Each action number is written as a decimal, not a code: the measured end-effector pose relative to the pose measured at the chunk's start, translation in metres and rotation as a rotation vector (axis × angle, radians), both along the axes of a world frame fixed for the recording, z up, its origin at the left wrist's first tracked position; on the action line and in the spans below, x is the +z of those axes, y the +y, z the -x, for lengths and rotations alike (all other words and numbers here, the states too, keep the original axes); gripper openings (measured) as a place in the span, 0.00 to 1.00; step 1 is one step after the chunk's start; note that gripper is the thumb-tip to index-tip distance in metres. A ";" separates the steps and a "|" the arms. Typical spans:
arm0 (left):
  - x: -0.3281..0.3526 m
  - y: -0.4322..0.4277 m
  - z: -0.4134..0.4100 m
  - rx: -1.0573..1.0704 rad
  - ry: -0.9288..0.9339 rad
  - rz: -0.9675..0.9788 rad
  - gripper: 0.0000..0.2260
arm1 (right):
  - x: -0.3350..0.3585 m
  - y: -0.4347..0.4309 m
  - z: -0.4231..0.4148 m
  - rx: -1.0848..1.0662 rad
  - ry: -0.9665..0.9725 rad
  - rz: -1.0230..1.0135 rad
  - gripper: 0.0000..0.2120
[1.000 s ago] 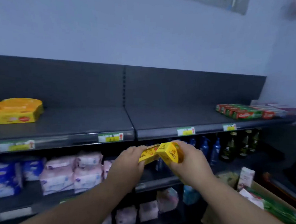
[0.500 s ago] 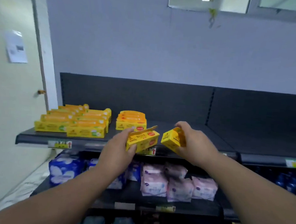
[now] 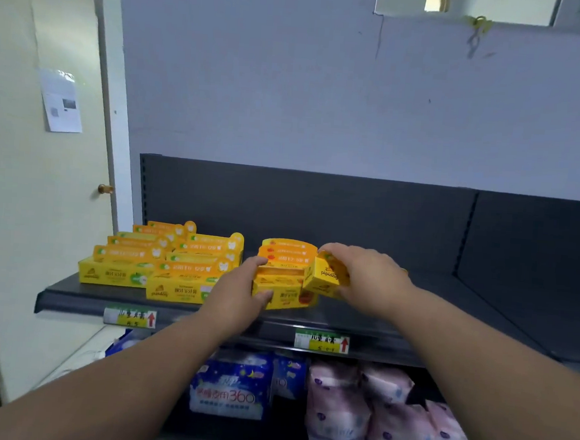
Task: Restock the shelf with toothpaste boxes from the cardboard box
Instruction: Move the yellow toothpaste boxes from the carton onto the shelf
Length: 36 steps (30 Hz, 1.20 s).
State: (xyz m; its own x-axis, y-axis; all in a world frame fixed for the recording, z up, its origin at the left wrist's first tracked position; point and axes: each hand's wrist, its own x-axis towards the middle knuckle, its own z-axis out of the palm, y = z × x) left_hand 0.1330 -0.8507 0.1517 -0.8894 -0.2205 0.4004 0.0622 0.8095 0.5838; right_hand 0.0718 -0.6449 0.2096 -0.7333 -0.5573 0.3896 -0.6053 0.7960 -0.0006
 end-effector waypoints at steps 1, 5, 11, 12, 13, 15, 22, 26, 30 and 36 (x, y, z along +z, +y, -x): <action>-0.001 -0.001 0.006 -0.012 -0.029 -0.004 0.26 | 0.000 -0.003 0.006 0.010 -0.005 -0.009 0.27; -0.001 -0.007 0.039 -0.010 -0.104 0.037 0.26 | 0.002 -0.010 0.033 0.050 -0.052 -0.004 0.29; -0.004 -0.011 0.085 0.031 -0.160 0.270 0.26 | 0.002 -0.019 0.060 0.086 -0.099 -0.073 0.35; -0.005 -0.012 0.091 0.031 -0.159 0.287 0.26 | 0.001 -0.022 0.062 0.094 -0.111 -0.083 0.36; -0.006 -0.014 0.096 0.030 -0.153 0.293 0.26 | 0.000 -0.025 0.064 0.102 -0.119 -0.091 0.36; -0.007 -0.020 0.102 0.025 -0.127 0.298 0.26 | -0.001 -0.033 0.066 0.111 -0.131 -0.108 0.37; 0.016 -0.062 0.077 -0.051 0.111 0.180 0.21 | 0.004 -0.075 0.061 0.088 -0.220 -0.095 0.39; 0.036 -0.091 0.048 -0.263 0.028 0.040 0.25 | 0.015 -0.113 0.047 0.096 -0.245 -0.057 0.34; 0.048 -0.126 0.028 -0.311 -0.021 0.038 0.22 | 0.025 -0.151 0.031 0.115 -0.216 -0.063 0.30; 0.051 -0.174 0.005 -0.267 0.048 0.063 0.16 | 0.026 -0.203 0.010 0.144 -0.153 -0.013 0.29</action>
State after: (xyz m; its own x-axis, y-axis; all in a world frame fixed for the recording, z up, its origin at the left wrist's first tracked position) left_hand 0.1275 -1.0243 0.2027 -0.8922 0.0464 0.4493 0.3051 0.7954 0.5237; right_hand 0.0621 -0.8476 0.2357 -0.6960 -0.6646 0.2718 -0.7062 0.7021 -0.0915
